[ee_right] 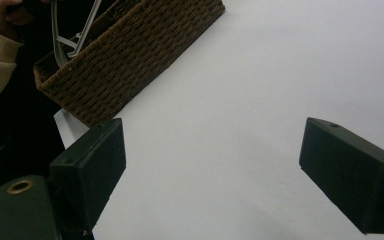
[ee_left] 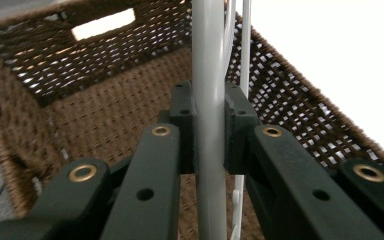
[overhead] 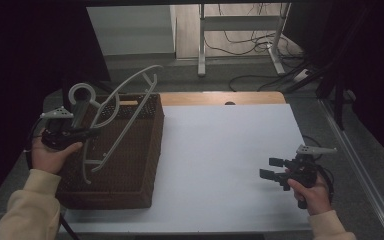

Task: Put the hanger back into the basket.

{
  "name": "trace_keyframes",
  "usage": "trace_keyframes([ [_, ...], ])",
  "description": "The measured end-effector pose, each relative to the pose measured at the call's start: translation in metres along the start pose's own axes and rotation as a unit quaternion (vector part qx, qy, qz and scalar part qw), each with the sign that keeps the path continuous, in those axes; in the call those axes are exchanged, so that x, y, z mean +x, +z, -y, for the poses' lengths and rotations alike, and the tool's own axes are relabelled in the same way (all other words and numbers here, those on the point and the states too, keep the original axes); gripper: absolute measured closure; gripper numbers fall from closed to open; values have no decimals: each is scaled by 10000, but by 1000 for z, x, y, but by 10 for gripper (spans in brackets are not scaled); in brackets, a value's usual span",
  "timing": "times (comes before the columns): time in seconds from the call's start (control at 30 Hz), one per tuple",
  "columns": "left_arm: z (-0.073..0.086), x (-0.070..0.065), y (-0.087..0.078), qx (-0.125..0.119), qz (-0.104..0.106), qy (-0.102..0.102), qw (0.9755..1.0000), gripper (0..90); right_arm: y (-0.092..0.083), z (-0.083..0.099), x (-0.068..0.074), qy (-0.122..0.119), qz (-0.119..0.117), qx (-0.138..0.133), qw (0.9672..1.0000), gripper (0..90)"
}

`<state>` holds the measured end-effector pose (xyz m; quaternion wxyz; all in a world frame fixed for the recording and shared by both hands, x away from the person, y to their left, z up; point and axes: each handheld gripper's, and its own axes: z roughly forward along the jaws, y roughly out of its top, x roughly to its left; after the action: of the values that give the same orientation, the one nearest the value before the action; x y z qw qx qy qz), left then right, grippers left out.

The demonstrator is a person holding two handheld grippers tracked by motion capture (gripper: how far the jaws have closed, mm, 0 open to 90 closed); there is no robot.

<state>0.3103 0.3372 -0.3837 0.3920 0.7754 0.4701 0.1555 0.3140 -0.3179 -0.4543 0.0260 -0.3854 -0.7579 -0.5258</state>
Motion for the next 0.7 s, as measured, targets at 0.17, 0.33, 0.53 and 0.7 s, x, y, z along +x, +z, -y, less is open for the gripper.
trace_keyframes([
  [0.17,9,7,1,94,-166,31,9998,790,1,0,0,20,-10,-2,10000,114],
  [0.33,16,12,3,245,-290,165,9991,791,2,0,0,29,-25,20,10000,114],
  [0.53,24,15,8,441,-329,182,9983,790,2,0,-1,47,-34,23,10000,114],
  [0.7,33,14,16,683,-390,298,9965,790,3,1,-1,49,-26,49,10000,114],
])
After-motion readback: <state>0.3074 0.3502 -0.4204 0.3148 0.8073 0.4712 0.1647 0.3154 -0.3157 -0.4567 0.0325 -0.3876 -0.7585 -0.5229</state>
